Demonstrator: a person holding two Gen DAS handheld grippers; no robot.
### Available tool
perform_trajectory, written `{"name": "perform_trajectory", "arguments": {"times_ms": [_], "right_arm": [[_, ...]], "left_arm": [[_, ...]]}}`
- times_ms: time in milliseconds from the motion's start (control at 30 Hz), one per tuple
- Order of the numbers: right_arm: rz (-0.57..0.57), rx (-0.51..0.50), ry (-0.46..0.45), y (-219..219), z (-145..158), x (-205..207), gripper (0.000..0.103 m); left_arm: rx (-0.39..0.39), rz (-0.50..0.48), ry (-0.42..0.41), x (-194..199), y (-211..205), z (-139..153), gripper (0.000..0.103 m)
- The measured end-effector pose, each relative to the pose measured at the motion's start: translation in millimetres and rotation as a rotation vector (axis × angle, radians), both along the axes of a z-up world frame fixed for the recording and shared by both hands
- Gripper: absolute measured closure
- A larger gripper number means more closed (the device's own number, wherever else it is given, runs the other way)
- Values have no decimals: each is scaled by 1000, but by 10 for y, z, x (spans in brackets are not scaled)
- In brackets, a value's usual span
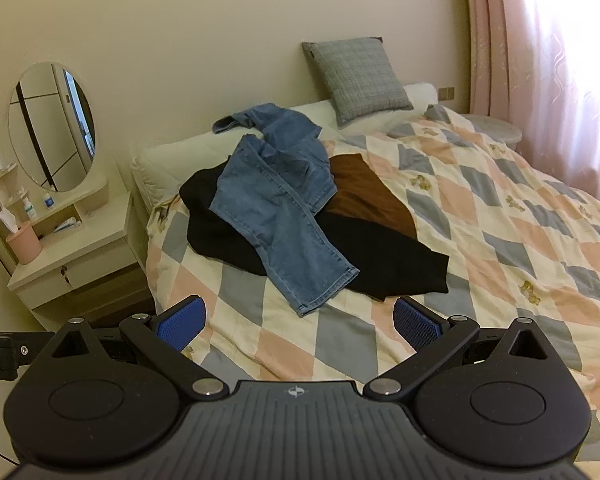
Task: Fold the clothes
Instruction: 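Move both tools toward the blue jeans on the clothes pile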
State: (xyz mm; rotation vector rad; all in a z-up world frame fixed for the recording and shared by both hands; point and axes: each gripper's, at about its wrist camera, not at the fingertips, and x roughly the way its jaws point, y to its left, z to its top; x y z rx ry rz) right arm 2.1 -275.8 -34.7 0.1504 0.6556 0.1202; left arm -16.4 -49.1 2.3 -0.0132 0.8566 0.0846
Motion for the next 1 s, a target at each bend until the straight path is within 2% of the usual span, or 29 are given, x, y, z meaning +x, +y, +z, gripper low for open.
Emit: {"name": "perform_trajectory", "arguments": {"times_ms": [567, 800, 1000], "right_arm": [[-56, -7, -24, -89, -12, 195, 0], [-107, -23, -13, -49, -117, 536, 0], [-166, -34, 37, 2, -352, 1106, 0]], "left_arm": [[62, -120, 4, 449, -202, -8, 1], [52, -216, 1, 973, -191, -110, 1], [49, -294, 3, 1674, -37, -366, 1]]}}
